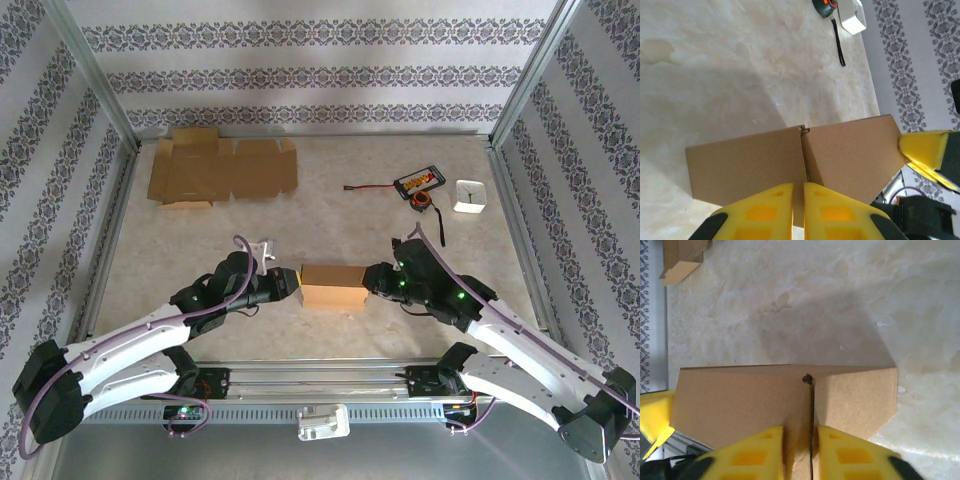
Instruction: Fold the paper box
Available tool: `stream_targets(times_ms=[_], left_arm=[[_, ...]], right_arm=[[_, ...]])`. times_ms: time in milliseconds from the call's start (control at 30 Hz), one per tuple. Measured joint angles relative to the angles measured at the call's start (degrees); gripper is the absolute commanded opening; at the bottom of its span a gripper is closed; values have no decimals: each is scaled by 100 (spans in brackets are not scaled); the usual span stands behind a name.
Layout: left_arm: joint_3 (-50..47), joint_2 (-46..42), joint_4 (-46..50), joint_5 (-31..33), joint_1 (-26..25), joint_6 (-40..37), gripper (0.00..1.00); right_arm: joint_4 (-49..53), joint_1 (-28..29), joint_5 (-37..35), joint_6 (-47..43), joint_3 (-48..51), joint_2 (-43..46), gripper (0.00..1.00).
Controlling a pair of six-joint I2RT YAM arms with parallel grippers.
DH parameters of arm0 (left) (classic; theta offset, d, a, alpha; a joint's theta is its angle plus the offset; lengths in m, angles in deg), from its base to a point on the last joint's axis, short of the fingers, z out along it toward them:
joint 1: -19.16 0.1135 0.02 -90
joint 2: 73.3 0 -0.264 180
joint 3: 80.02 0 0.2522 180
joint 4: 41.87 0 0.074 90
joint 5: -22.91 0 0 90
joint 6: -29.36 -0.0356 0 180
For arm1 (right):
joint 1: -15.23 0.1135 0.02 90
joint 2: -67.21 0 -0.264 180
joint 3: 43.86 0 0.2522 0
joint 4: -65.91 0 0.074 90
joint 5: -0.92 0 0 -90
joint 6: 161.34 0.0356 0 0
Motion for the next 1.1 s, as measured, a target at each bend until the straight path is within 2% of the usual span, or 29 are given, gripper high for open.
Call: stream_targets(times_ms=[67,200,400,567,633,800,900,1100], left_arm=[[-15,-260,417,-17,-79,-33,16],[-35,-708,1123,70,-151,-251,37],[107,-848,1106,129,-155,-411,52],[118,-647,756,42,-155,-129,64],[131,-487,754,-9,-164,4,65],[140,-323,822,-20,-186,474,64],[136,-319,793,-20,-212,723,57],[85,-166,350,-120,-223,1054,31]], right_arm=[[140,37,20,-46,26,177,34],[466,37,28,-70,4,433,35],[708,33,127,-105,-240,175,49],[699,-28,260,-109,-286,87,50],[691,-111,361,-107,-293,87,48],[595,-243,601,-94,-330,22,27],[531,-243,688,-118,-332,-70,21],[354,-243,717,-131,-258,-103,14]])
